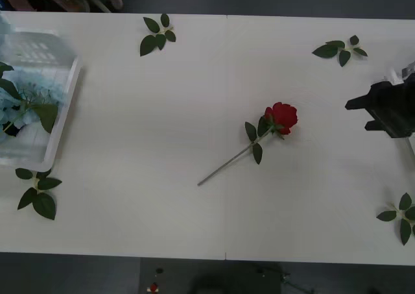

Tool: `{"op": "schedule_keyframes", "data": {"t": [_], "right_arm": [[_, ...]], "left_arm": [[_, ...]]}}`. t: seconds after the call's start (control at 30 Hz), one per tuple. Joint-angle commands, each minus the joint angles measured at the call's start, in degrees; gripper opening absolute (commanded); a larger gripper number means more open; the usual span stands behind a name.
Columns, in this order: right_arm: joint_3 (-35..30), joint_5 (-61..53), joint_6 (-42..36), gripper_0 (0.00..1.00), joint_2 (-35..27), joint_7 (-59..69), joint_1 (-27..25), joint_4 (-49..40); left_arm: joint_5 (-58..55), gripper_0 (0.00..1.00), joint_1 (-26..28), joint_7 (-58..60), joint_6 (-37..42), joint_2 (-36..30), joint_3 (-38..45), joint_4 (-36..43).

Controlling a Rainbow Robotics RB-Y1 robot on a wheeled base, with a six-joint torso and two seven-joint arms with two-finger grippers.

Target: Put the red flowers into the right box and the blue flowers into the left box

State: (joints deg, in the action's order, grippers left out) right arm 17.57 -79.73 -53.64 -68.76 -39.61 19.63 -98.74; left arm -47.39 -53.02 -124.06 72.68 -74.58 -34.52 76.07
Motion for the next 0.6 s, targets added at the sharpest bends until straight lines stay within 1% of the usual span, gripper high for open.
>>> {"op": "schedule_keyframes", "data": {"t": [0.03,0.13,0.2,0.23,0.27,0.33,0.37,0.4,0.43,0.47,0.5,0.6], "right_arm": [[0.3,7.2,-0.3,0.68,1.1,16.4,-0.1,-8.0],[0.6,14.0,-2.8,0.69,5.3,26.4,-0.2,-12.6],[0.9,17.2,-4.4,0.68,7.7,30.9,-0.2,-14.3],[1.2,19.3,-5.5,0.69,9.3,33.6,-0.2,-15.0],[1.3,20.2,-5.9,0.69,10.0,34.9,-0.2,-15.3],[2.3,23.7,-6.7,0.69,12.7,38.6,-0.1,-15.7],[3.2,25.9,-6.6,0.69,13.7,40.2,0.2,-15.7],[4.1,27.5,-6.7,0.69,14.7,41.5,0.6,-15.6],[4.1,27.5,-6.7,0.69,14.7,41.5,0.6,-15.6],[6.3,30.5,-6.6,0.69,16.3,44.3,1.6,-14.9],[8.4,33.3,-6.7,0.69,17.8,46.1,2.7,-13.8],[11.8,37.6,-6.7,0.69,20.5,48.8,4.8,-10.9]], "left_arm": [[1.0,0.00,1.5,1.9,-6.9,3.8,0.2,-8.4],[4.6,0.01,1.6,2.1,-13.2,7.3,0.1,-15.7],[4.8,0.15,1.5,2.0,-15.7,8.3,-0.7,-18.5],[4.7,0.24,1.6,2.1,-17.4,8.7,-1.8,-19.6],[4.6,0.29,1.5,2.0,-18.2,8.7,-2.3,-19.9],[3.6,0.53,1.6,2.0,-20.7,8.6,-3.5,-20.4],[2.9,0.69,1.6,2.0,-20.8,8.5,-3.6,-20.1],[2.4,0.77,1.6,2.0,-20.8,8.2,-3.5,-19.7],[2.4,0.77,1.6,2.0,-20.8,8.2,-3.5,-19.7],[1.3,0.85,1.6,1.9,-20.8,7.5,-3.5,-18.6],[-0.4,0.89,1.6,1.7,-20.7,6.4,-3.7,-17.0],[-6.3,0.93,1.6,1.4,-19.4,2.7,-3.9,-12.8]]}}
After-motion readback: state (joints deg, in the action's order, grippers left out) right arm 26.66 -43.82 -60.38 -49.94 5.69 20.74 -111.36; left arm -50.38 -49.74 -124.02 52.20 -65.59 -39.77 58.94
